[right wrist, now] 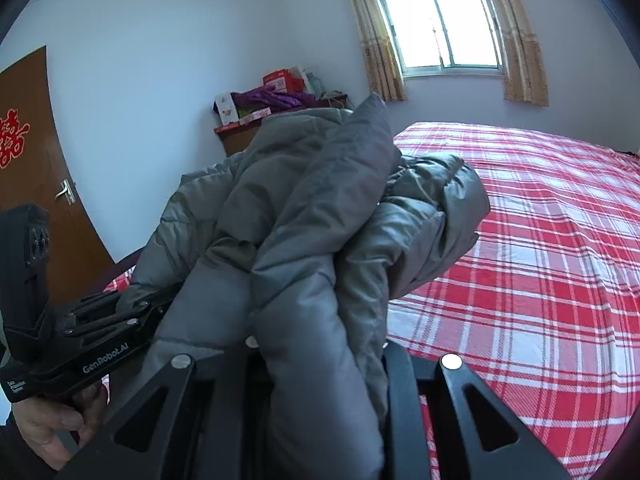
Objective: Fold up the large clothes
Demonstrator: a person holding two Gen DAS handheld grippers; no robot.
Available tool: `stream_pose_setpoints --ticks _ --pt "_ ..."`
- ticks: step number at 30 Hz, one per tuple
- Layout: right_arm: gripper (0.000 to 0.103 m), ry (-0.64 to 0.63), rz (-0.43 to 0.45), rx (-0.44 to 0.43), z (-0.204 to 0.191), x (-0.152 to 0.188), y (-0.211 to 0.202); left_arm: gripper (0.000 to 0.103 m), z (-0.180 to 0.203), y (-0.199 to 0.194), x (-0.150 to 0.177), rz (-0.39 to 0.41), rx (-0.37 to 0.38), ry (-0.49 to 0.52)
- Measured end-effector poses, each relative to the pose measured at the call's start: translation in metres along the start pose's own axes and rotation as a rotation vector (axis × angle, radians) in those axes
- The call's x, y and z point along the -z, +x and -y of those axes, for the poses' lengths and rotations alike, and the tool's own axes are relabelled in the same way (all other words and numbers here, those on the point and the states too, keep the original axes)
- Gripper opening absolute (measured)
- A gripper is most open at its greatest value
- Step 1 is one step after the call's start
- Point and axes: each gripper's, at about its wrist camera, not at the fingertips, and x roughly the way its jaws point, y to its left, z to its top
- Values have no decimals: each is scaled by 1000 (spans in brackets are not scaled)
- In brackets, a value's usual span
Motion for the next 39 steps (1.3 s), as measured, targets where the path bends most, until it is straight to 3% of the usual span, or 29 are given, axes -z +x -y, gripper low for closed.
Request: stream_pose_setpoints --ticks 13,26,29,35,39 --pt "20 -19 -70 -19 -13 4 29 19 -31 15 15 -51 -34 -30" --pt "21 0 -160 10 -12 29 56 21 -45 38 34 -93 -77 -21" --pt "21 14 -172 16 -10 34 60 27 -47 41 37 -102 -91 -22" --pt "24 16 -188 27 -10 39 62 50 -52 51 47 -123 -123 -35" --pt "34 22 -199 40 -10 42 64 68 -55 54 51 -114 -165 -31"
